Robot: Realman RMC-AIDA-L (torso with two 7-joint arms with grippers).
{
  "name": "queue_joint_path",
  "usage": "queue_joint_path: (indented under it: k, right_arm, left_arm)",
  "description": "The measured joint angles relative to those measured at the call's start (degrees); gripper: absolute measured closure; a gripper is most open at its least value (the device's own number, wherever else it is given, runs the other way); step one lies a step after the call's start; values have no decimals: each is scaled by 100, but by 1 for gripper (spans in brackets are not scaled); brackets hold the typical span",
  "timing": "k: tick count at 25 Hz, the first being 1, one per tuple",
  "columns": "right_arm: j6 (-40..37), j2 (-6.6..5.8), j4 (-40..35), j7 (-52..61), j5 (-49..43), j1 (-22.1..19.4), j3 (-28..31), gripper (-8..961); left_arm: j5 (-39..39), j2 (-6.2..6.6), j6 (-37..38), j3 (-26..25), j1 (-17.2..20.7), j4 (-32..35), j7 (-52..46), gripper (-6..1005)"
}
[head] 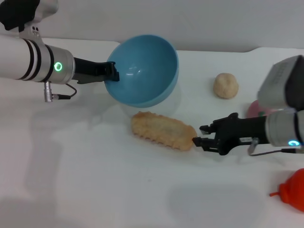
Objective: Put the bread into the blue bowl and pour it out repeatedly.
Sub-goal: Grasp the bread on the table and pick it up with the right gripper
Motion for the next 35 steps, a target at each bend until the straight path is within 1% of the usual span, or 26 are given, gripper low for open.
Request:
queue_joint_path:
  k: [1, 5, 7, 13, 16, 19, 21, 26, 28, 31, 32, 33, 35]
  right_arm:
    - [0, 0, 0, 0, 0, 0, 0, 547]
    - [538, 7, 42, 17, 4, 68, -447, 546]
    - [629, 9, 23, 42, 44, 109, -556, 545]
    - [212, 1, -15, 52, 237, 329, -614, 543]
    - [141, -2, 68, 54, 218, 440, -680, 542]
    - [229, 2, 253, 53, 186, 521, -764, 424]
    - [371, 5, 331, 37, 182, 540, -820, 346]
    - [885, 15, 488, 9, 225, 548, -1052, 344]
    - [1129, 32, 575, 5, 270, 550, -1227, 346]
    - [1503, 47, 702, 6, 601, 552, -1583, 352]
    - [1741, 49, 774, 3, 814, 554, -1827, 355]
    - [1741, 49, 774, 3, 814, 554, -1827, 357]
    - [1931, 50, 832, 4, 878, 564, -2006, 361]
  left_arm:
    - [45, -1, -16, -21, -15, 4, -7, 1000]
    - [128, -8, -90, -60, -36, 37, -10, 1001]
    - [130, -7, -100, -62, -28, 52, 3, 1001]
    - [126, -6, -166, -63, 10, 81, 29, 1001]
    - [110, -5, -174, -62, 13, 86, 31, 1001]
    - [110, -5, -176, -62, 11, 92, 33, 1001]
    - [109, -5, -177, -62, 10, 94, 37, 1001]
    - [110, -5, -177, -62, 8, 96, 67, 1001]
    - [102, -5, -177, -62, 6, 96, 99, 1001]
    - [94, -5, -177, -62, 6, 97, 114, 1000]
    - [93, -5, -177, -62, 6, 96, 127, 1000]
    - [91, -5, -177, -63, 6, 96, 139, 1000]
    - [79, -5, -177, -92, 4, 97, 195, 1000]
